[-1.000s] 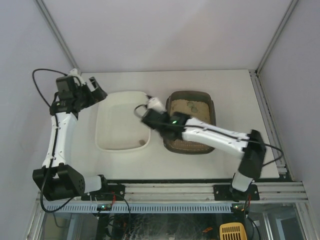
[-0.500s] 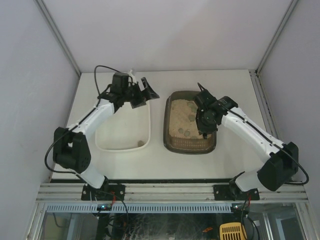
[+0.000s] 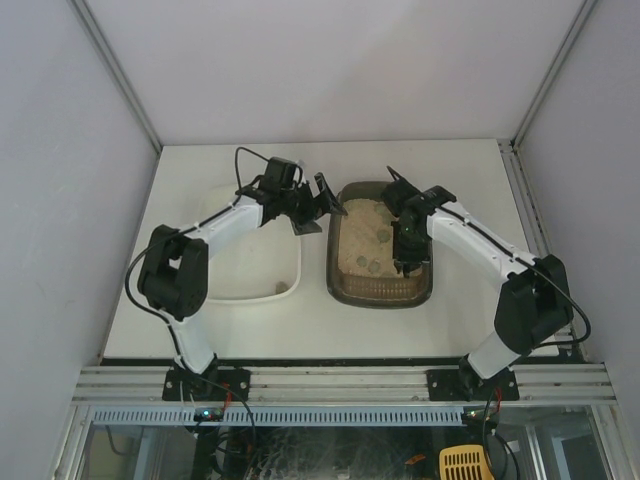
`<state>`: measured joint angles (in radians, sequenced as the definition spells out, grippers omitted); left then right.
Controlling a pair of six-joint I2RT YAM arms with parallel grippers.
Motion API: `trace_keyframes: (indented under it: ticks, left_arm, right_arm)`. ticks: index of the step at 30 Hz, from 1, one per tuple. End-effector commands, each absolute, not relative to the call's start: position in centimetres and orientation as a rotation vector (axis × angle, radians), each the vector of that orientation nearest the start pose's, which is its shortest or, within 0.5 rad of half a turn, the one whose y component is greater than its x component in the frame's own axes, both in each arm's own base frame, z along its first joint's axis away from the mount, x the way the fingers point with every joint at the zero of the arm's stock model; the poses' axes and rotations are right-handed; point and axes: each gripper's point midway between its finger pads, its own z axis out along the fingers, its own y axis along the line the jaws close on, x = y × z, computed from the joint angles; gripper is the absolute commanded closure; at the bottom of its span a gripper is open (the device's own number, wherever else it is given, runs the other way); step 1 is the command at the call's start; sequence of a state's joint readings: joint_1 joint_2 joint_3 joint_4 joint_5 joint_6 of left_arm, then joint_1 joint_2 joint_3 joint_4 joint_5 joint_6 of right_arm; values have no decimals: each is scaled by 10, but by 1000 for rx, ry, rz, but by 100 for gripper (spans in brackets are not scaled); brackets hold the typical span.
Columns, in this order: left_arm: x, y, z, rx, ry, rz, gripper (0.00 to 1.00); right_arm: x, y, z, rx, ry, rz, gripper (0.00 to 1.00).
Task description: Clean the litter box
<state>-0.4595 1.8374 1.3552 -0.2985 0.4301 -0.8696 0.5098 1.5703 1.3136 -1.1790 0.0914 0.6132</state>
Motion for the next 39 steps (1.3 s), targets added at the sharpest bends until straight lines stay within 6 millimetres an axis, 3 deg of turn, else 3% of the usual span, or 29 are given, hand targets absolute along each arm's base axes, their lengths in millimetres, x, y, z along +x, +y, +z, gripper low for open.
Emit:
trace_keyframes:
  ticks: [1,10,20,27,32,39]
  left_arm:
    - [385,-293,172,-210,2434,-1113,0]
    - [378,-250,183,-247,2378,-1083,0]
    - [368,-224,181,-237,2370,-1041,0]
    - [368,-213,177,-256,2372,-1024,0]
    - [369,-208,177,-260,2369,-1021,0]
    - [364,-206,185,-227,2356,-1046,0]
  right_arm:
    - [255,154,124,153,2926,91,100]
    - [282,174,112,138,2890,228,100]
    - [303,203,104,78,2857,451,100]
    - [305,221,87,67,2899,568,100]
    - [309,228,87,90,2876,654,100]
    - [296,215,107,202,2761,832,100]
